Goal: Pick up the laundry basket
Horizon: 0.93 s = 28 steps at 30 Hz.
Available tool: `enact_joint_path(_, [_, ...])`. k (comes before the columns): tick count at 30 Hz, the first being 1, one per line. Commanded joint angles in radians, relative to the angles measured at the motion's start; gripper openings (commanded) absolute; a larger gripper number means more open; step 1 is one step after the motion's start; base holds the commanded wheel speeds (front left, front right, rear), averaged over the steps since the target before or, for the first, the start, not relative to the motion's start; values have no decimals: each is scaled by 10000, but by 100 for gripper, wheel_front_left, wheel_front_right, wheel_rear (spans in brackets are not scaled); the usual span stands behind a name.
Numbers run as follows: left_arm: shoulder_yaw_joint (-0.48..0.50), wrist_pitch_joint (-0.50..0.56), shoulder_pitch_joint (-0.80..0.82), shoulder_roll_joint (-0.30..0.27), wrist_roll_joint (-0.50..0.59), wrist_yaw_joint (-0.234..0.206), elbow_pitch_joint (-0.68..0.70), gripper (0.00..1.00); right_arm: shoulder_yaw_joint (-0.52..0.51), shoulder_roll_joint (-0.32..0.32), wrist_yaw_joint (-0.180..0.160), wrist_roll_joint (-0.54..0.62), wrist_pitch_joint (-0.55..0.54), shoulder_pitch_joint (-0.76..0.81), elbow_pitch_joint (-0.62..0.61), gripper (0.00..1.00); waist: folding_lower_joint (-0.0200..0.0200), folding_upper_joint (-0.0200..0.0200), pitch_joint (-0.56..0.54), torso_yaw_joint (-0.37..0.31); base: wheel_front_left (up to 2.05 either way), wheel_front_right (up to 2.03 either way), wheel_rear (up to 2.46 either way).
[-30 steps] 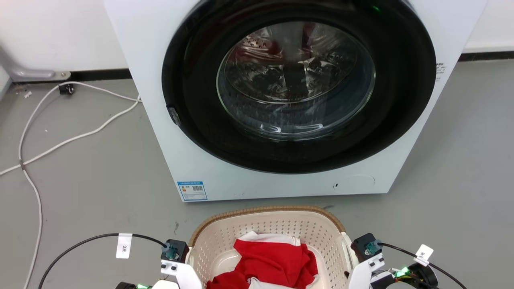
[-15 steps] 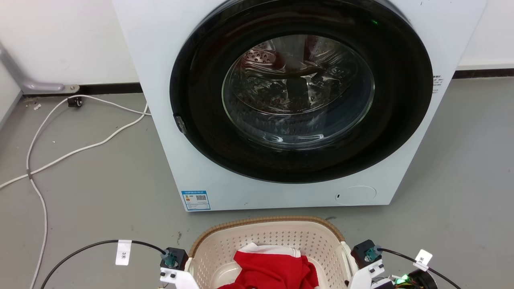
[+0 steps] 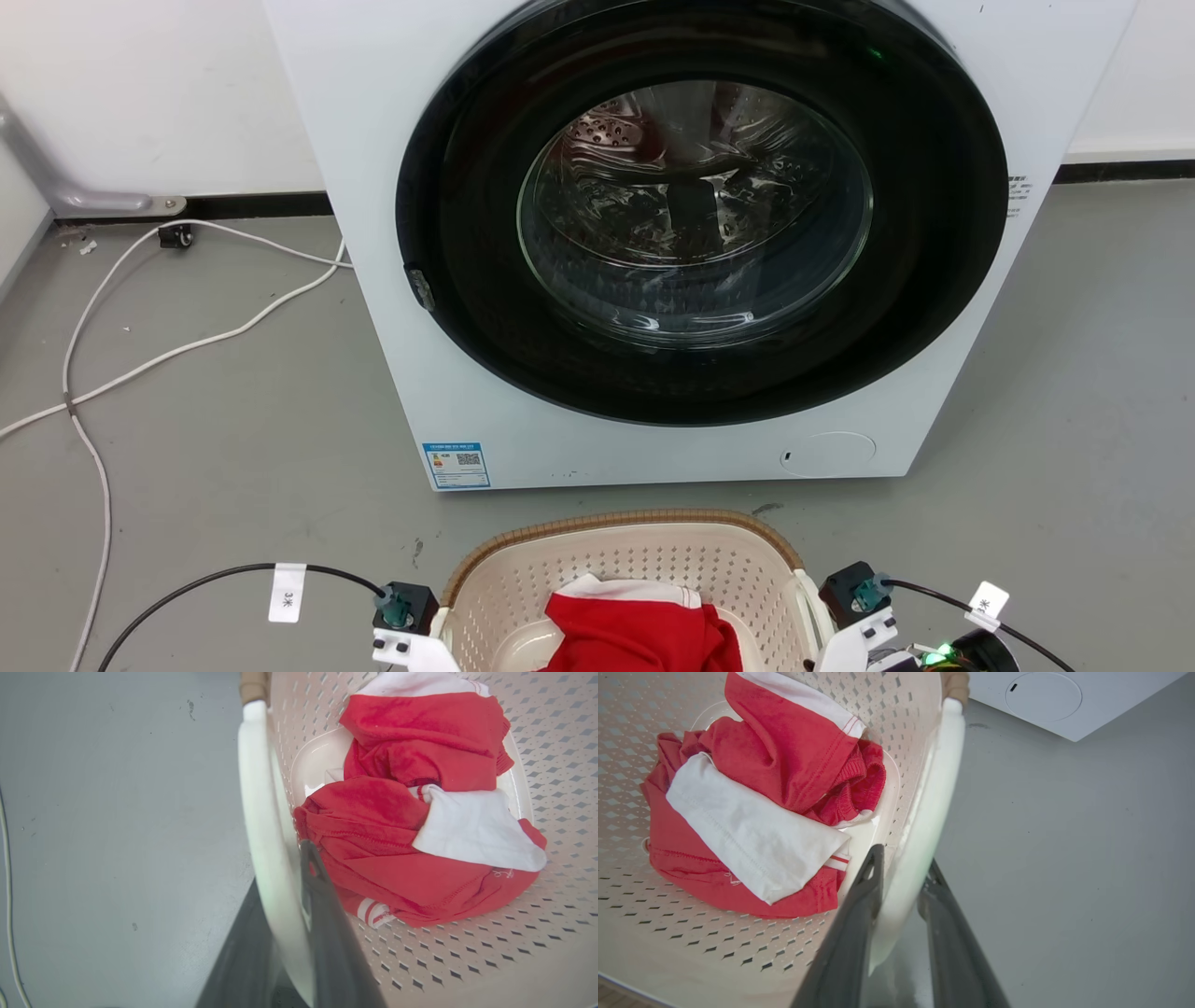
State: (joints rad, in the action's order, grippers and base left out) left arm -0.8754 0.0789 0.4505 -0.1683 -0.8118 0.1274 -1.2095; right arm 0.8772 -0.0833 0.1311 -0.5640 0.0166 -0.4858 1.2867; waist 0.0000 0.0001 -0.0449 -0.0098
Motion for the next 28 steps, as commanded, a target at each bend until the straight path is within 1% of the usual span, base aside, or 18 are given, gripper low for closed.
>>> enact_joint_path(1, [-99,-71,39,7,-38,46,68,0,92,-54,-7,-5,-3,-7,-5,0,0,-1,5,1,0,0,0])
enact_joint_path(28, [-1032,-241,237,-126,-1024,47,-70,0,775,-110,-7,-781,-30,-151,12,0,0,-1,-3,-80,0,0,0])
